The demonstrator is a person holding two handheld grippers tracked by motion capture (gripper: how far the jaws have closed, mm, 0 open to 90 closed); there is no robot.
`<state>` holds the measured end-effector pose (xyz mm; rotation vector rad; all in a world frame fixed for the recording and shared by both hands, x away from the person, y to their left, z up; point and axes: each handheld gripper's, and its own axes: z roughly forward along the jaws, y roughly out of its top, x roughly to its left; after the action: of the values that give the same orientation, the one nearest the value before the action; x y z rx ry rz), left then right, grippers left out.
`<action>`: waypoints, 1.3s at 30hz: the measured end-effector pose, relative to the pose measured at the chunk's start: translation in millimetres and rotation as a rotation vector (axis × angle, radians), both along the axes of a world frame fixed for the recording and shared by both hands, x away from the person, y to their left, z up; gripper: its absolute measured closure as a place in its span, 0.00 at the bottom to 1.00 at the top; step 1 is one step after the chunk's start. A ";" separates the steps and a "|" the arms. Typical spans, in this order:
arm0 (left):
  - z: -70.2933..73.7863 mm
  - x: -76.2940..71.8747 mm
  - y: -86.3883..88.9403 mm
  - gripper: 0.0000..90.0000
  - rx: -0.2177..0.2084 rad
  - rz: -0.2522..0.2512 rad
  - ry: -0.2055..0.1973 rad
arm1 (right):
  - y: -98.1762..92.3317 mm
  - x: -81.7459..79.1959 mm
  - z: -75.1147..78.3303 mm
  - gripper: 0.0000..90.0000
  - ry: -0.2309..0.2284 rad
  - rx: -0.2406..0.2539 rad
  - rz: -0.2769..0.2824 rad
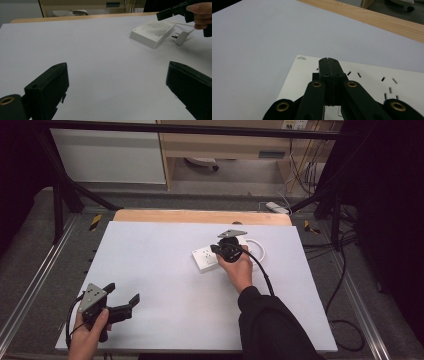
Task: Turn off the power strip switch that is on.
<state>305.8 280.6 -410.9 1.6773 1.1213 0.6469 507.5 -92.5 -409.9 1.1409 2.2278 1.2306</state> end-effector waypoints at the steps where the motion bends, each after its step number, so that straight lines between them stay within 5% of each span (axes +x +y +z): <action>1: 0.0 0.0 0.0 0.05 0.000 0.000 0.000 | 0.3 -0.5 -0.4 1.00 -0.001 0.001 0.001; 39: 0.2 -0.3 -0.2 0.05 0.002 0.001 -0.003 | 10.8 -16.7 -21.3 1.00 0.044 -0.015 0.029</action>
<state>305.5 280.5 -410.7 1.6768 1.1194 0.6510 490.8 -81.7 -431.3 1.1446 2.2899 1.2092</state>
